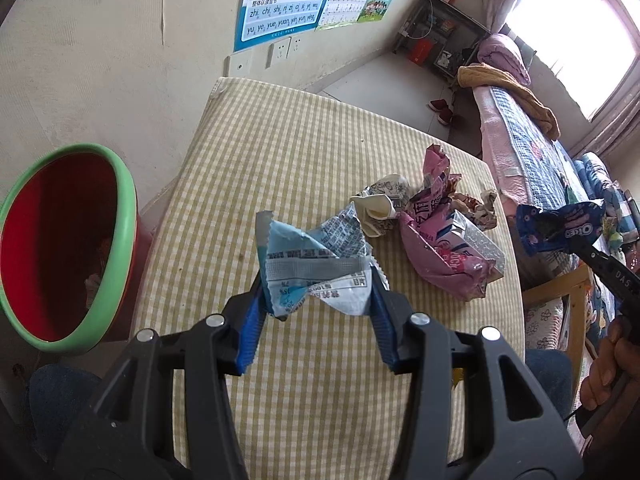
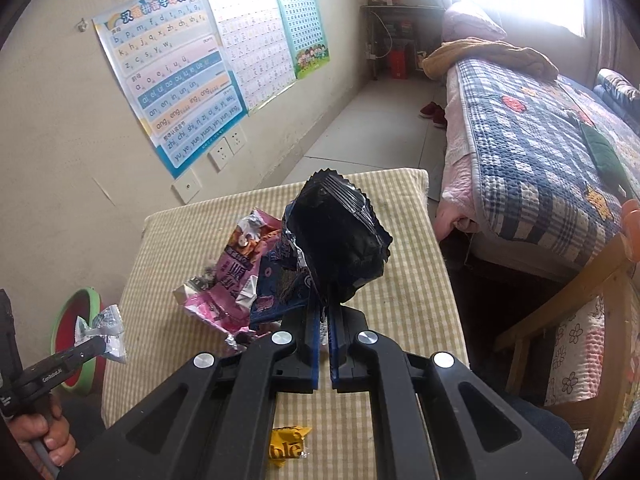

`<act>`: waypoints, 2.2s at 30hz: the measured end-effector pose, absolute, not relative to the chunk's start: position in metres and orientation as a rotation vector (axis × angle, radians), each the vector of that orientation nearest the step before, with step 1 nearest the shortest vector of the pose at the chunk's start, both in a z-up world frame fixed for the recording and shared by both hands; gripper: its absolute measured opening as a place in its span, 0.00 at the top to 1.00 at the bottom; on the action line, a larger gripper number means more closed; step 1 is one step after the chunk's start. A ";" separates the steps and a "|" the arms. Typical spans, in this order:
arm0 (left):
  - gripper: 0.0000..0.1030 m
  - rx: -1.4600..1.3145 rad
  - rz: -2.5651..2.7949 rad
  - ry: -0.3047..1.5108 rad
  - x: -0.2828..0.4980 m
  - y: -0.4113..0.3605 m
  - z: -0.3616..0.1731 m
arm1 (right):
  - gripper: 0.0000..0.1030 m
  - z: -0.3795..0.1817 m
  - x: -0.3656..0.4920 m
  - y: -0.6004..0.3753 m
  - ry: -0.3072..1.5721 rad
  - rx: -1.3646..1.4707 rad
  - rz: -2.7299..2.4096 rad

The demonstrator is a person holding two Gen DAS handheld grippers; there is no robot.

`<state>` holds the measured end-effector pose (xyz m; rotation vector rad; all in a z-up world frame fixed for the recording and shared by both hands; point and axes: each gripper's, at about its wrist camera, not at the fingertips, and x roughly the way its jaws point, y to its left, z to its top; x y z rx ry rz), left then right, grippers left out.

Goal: Collect trash
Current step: 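Carry both wrappers over the red bucket and open both tools to drop them, then move both open tools back over the table toward the remaining items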

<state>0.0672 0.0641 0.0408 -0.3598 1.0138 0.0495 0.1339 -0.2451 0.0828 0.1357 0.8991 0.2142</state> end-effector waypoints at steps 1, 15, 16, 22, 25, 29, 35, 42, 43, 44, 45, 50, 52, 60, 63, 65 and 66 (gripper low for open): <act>0.56 -0.362 0.050 1.005 0.065 0.066 0.043 | 0.97 0.086 0.132 -0.240 0.895 0.133 0.227; 0.56 -0.419 0.118 0.909 0.025 0.119 0.075 | 0.97 0.116 0.111 -0.136 0.853 0.043 0.420; 0.56 -0.427 0.129 0.904 0.021 0.125 0.076 | 0.97 0.117 0.109 -0.128 0.852 0.035 0.435; 0.56 -0.476 0.201 0.873 -0.003 0.167 0.080 | 0.97 0.121 0.098 -0.071 0.850 -0.017 0.532; 0.56 -0.499 0.240 0.861 -0.015 0.190 0.081 | 0.97 0.122 0.093 -0.041 0.849 -0.042 0.581; 0.56 -0.531 0.290 0.848 -0.030 0.218 0.080 | 0.97 0.122 0.086 -0.004 0.846 -0.073 0.640; 0.56 -0.578 0.347 0.835 -0.050 0.254 0.075 | 0.97 0.121 0.079 0.048 0.845 -0.118 0.719; 0.56 -0.626 0.388 0.829 -0.066 0.285 0.065 | 0.96 0.113 0.070 0.106 0.850 -0.185 0.794; 0.56 -0.632 0.393 0.829 -0.069 0.289 0.063 | 0.96 0.111 0.070 0.114 0.852 -0.197 0.802; 0.56 -0.638 0.397 0.829 -0.070 0.293 0.061 | 0.96 0.108 0.069 0.121 0.857 -0.205 0.811; 0.56 -0.643 0.401 0.829 -0.071 0.297 0.060 | 0.96 0.106 0.068 0.127 0.862 -0.213 0.819; 0.56 -0.665 0.418 0.832 -0.076 0.312 0.052 | 0.96 0.089 0.066 0.155 0.885 -0.258 0.849; 0.56 -0.674 0.423 0.832 -0.077 0.317 0.049 | 0.96 0.083 0.065 0.165 0.895 -0.276 0.860; 0.42 -0.674 0.426 0.825 -0.069 0.326 0.044 | 0.76 0.062 0.061 0.191 0.931 -0.329 0.894; 0.28 -0.690 0.429 0.810 -0.071 0.330 0.044 | 0.46 0.060 0.059 0.189 0.923 -0.334 0.888; 0.19 -0.696 0.434 0.802 -0.072 0.330 0.044 | 0.40 0.060 0.060 0.187 0.922 -0.331 0.883; 0.18 -0.698 0.434 0.801 -0.072 0.329 0.044 | 0.34 0.059 0.062 0.186 0.925 -0.329 0.879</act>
